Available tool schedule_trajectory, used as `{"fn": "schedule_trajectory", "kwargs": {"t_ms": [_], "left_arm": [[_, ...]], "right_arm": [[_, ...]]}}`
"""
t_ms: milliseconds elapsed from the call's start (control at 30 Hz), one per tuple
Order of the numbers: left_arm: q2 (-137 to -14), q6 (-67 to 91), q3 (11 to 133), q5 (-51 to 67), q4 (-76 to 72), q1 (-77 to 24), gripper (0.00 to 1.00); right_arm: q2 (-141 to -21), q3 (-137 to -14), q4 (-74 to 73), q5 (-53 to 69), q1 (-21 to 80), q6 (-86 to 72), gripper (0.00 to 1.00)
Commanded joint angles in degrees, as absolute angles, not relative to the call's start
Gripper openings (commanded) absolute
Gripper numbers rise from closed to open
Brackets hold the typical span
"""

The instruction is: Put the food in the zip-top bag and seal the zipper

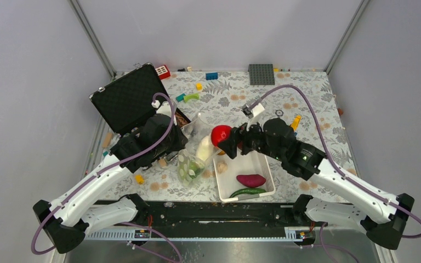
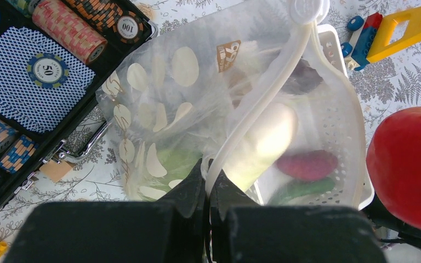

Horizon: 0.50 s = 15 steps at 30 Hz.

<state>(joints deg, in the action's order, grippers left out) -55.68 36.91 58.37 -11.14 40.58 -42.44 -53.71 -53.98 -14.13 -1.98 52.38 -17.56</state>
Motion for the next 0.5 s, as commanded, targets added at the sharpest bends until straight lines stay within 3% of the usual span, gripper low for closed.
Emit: {"fn": "schedule_trajectory", "kwargs": {"t_ms": [0,300,467], "left_arm": [[-55.4,36.3,58.4,-9.9,37.3,-42.1,0.00],[-55.2,36.5,58.5,-9.5,37.5,-42.1,0.00],[-54.9,36.5,59.0,-8.8,37.7,-42.1,0.00]], "right_arm": [[-58.9,-60.2,-3.4,8.6,52.3,-14.9,0.63],[-67.2,-64.6,-1.9,12.9,52.7,-15.8,0.62],[-72.2,-66.8,-4.6,9.0,53.8,-14.1,0.66]]}}
